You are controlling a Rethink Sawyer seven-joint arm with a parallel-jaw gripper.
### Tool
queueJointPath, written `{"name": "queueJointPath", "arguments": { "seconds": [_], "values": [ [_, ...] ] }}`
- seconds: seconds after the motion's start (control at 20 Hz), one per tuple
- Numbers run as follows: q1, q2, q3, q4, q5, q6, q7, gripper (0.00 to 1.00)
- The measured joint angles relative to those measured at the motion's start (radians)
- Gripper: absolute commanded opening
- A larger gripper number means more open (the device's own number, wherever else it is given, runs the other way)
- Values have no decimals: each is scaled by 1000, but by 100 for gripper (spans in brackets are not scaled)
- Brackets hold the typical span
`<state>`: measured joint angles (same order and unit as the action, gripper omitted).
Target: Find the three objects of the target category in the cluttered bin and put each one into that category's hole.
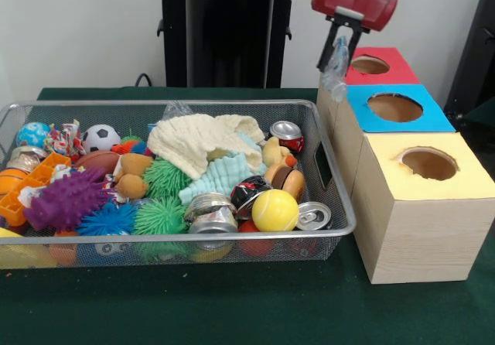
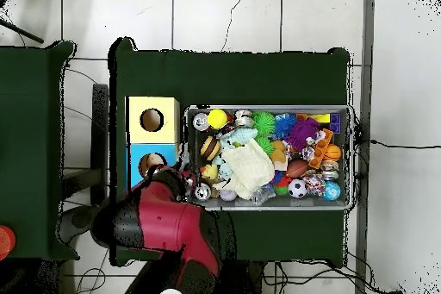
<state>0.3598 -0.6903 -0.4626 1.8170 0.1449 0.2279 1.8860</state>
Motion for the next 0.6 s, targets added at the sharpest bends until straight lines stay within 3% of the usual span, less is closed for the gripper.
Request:
{"name": "queueJointPath", "arguments": {
  "seconds": [0.6],
  "values": [
    [40,61,-34,-25,39,0,0,0]
  ]
}}
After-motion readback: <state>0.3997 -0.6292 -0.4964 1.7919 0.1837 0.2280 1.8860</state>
